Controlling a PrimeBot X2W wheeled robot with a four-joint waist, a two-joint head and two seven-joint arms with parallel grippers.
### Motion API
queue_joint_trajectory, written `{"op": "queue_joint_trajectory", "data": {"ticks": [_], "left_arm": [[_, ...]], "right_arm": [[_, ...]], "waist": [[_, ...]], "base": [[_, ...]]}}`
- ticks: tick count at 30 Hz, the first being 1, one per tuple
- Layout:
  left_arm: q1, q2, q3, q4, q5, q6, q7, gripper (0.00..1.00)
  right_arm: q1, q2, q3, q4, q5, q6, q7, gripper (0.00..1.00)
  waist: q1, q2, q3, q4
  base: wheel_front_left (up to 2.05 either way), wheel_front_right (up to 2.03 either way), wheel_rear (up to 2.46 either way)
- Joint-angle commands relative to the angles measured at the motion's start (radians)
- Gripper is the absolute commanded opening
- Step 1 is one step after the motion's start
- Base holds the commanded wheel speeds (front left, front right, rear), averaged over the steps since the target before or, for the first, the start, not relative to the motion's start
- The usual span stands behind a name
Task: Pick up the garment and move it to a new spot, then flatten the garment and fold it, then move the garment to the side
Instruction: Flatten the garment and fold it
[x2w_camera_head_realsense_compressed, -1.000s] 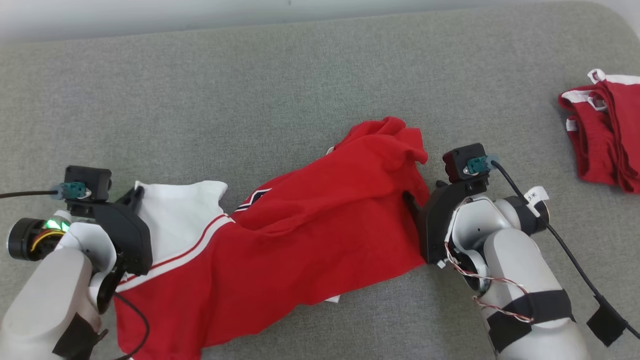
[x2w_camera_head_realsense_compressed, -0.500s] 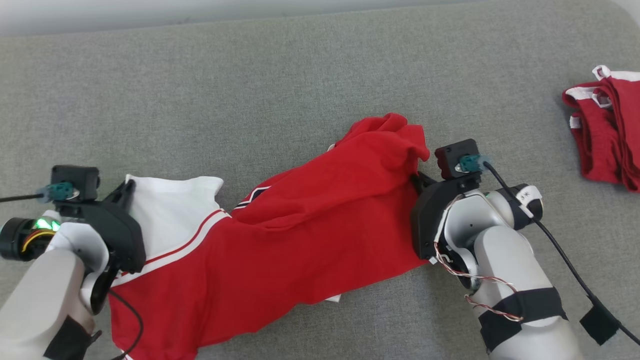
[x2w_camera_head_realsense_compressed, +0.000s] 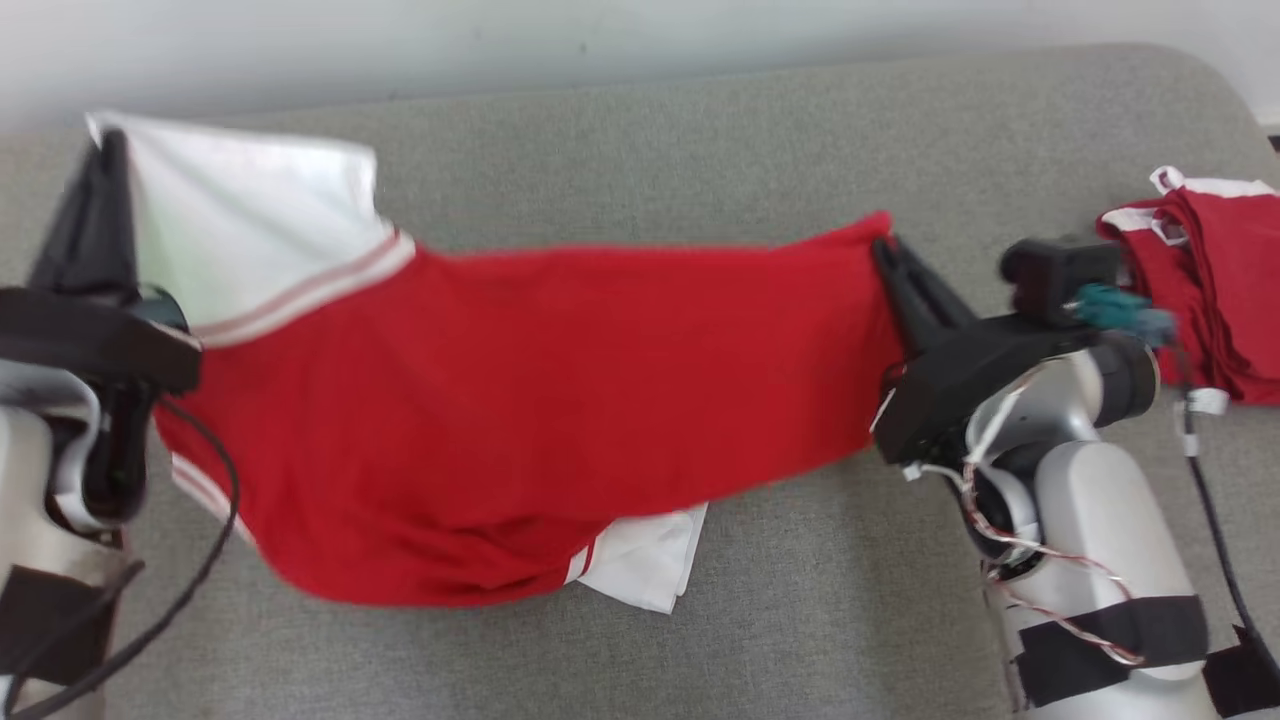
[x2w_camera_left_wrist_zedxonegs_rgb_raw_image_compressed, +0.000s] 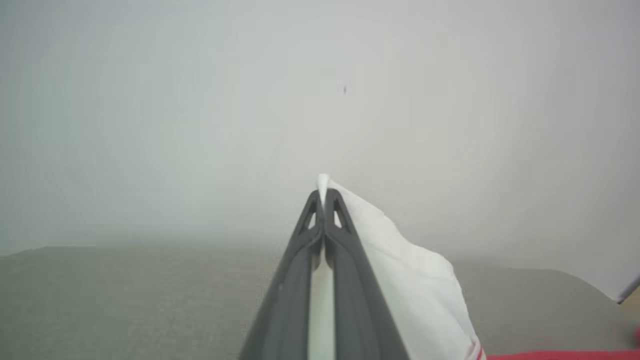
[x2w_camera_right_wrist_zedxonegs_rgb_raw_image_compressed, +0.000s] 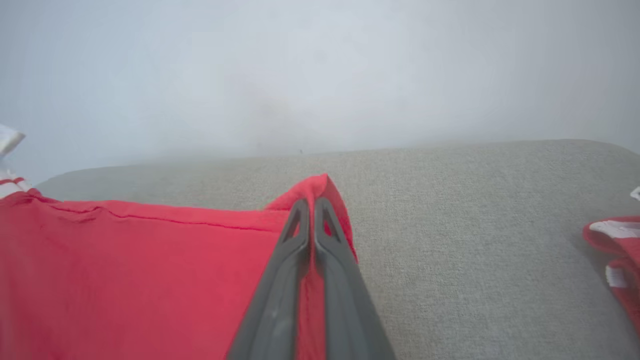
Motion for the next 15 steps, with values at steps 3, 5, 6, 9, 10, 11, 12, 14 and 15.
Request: {"op": "queue_joint_trajectory", "data": {"ticks": [3, 5, 6, 9, 10, 11, 12, 14, 15], "left_arm": [[-0.027, -0.011, 0.033, -0.080, -0.036, -0.001, -0.041, 0.00], [-0.043, -0.015, 0.044, -0.128, -0.047, -0.002, -0.053, 0.00], [-0.053, -0.017, 0.047, -0.151, -0.048, -0.002, -0.055, 0.00], [-0.089, -0.021, 0.053, -0.212, -0.058, -0.002, -0.058, 0.00], [-0.103, -0.023, 0.055, -0.232, -0.061, -0.001, -0.059, 0.00], [-0.117, -0.029, 0.058, -0.252, -0.069, 0.000, -0.060, 0.00], [-0.129, -0.032, 0.057, -0.268, -0.074, 0.000, -0.056, 0.00], [-0.156, -0.038, 0.054, -0.299, -0.086, -0.002, -0.046, 0.00], [-0.170, -0.039, 0.050, -0.313, -0.091, -0.003, -0.039, 0.00]], "right_arm": [[0.000, 0.005, -0.024, -0.054, 0.066, -0.003, -0.028, 0.00], [-0.012, 0.005, -0.039, -0.084, 0.105, -0.003, -0.045, 0.00], [-0.017, 0.005, -0.048, -0.098, 0.116, -0.003, -0.051, 0.00], [-0.038, -0.004, -0.075, -0.136, 0.123, -0.003, -0.071, 0.00], [-0.046, -0.010, -0.086, -0.150, 0.118, -0.003, -0.080, 0.00], [-0.058, -0.011, -0.098, -0.164, 0.117, -0.003, -0.093, 0.00], [-0.067, -0.014, -0.110, -0.175, 0.113, -0.003, -0.104, 0.00], [-0.090, -0.019, -0.132, -0.197, 0.106, -0.003, -0.129, 0.00], [-0.100, -0.020, -0.142, -0.207, 0.102, -0.003, -0.138, 0.00]], "waist": [[0.0000, -0.0001, -0.041, 0.000], [0.0000, -0.0001, -0.060, -0.002], [0.0000, -0.0001, -0.069, -0.003], [0.0000, -0.0001, -0.098, -0.009], [0.0000, -0.0001, -0.106, -0.011], [0.0000, -0.0001, -0.116, -0.013], [0.0000, -0.0001, -0.125, -0.015], [0.0000, -0.0001, -0.142, -0.021], [0.0000, -0.0001, -0.149, -0.025]], "base": [[0.00, 0.00, 0.00], [0.00, 0.00, 0.00], [0.00, 0.00, 0.00], [0.00, 0.00, 0.00], [0.00, 0.00, 0.00], [0.00, 0.00, 0.00], [0.00, 0.00, 0.00], [0.00, 0.00, 0.00], [0.00, 0.00, 0.00]]}}
